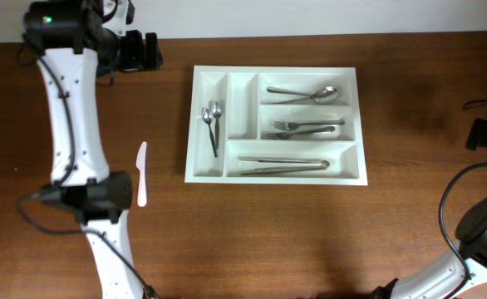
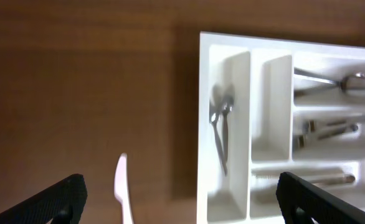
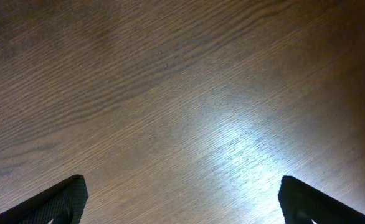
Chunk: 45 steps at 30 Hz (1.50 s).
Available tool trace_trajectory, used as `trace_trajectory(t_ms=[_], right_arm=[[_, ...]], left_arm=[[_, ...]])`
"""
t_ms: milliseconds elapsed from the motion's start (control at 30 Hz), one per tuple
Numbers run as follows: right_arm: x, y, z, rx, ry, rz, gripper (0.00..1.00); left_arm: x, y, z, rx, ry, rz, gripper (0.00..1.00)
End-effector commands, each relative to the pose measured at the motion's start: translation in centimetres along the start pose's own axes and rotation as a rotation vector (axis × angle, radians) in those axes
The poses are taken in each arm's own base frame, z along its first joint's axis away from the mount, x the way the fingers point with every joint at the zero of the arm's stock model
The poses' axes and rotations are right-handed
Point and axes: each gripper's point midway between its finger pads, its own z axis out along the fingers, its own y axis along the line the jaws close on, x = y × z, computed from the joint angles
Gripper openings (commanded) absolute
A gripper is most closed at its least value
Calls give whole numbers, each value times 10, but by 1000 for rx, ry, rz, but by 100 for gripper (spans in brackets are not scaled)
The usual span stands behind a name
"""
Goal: Pack container
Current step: 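Release the spoon and move the left gripper over the white plastic knife, then lower the left gripper and grasp the white plastic knife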
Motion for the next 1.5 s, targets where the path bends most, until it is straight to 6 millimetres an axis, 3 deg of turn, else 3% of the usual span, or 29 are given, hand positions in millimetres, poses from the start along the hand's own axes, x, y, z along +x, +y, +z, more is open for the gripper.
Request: trace_trajectory(t_ms=[0,133,300,500,700,933,1133,1467], right_arm=[[1,1,0,-2,3,6,99],[1,1,0,-2,3,6,99],[1,1,0,-2,3,6,99],[1,1,0,-2,3,6,99],[1,1,0,-2,3,6,99],[1,1,0,-2,3,6,99],[1,1,0,-2,3,6,99],[1,1,0,-2,3,6,99]], left_arm=[[27,18,-38,-133,19,1,99],[70,32,-40,-204,138,-65,99],[119,37,-25,-214,297,-90,99],[160,50,29,-230,445,-140,99],[189,61,82,-233,479,-165,99],[210,70,127,-220,448,-165,99],[233,75,144,-231,470,-188,99],[221,85,155,-221,400,-156,99]])
